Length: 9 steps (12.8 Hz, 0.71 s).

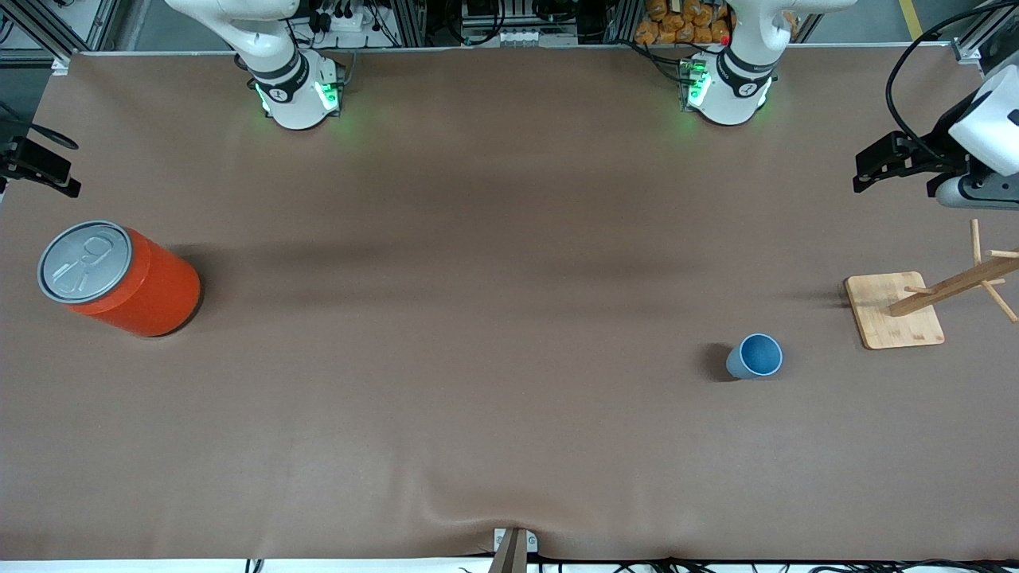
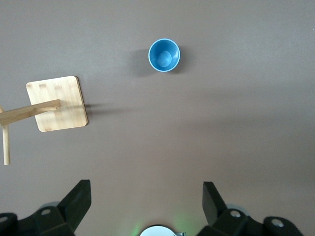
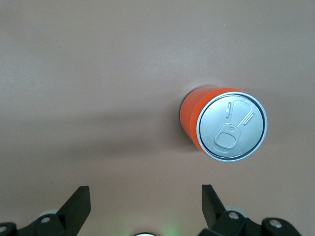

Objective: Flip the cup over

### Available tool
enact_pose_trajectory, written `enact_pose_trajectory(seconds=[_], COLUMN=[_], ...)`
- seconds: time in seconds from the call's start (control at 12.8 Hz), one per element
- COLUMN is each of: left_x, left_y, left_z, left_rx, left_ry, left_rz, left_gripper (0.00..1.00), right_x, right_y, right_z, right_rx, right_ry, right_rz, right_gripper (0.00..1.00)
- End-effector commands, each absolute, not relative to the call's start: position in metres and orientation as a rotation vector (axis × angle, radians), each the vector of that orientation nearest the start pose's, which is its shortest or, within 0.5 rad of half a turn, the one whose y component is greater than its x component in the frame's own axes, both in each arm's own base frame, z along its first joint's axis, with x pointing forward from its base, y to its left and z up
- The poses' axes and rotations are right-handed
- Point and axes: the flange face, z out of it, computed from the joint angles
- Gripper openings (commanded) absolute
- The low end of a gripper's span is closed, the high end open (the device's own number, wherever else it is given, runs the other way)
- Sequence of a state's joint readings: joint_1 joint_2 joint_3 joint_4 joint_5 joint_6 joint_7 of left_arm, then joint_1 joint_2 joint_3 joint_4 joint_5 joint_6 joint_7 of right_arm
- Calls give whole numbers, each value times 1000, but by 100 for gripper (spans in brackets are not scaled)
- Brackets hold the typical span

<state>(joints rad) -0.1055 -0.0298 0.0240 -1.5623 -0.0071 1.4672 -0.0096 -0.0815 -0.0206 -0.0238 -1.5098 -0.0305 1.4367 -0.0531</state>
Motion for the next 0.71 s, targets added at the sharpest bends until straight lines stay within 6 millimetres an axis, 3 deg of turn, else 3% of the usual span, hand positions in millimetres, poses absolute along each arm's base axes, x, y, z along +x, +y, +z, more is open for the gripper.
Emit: enact_pose_trajectory(seconds=[0.0,0.47,0.63], left_x=[533,532,533], left_y=[-45,-57,-51], left_z=[643,643,642], left_rx=[-3124,-3118,-3121], left_ry=[89,122,106], left_rz=[109,109,111], left_gripper=[100,100,100], right_x=[530,529,529], right_y=[-65,-68,-68], right_z=[656,655,655], right_rx=[-3170,-3164,-3164], right_ry=[80,89,89], right_rz=[92,104,106], right_gripper=[100,100,100])
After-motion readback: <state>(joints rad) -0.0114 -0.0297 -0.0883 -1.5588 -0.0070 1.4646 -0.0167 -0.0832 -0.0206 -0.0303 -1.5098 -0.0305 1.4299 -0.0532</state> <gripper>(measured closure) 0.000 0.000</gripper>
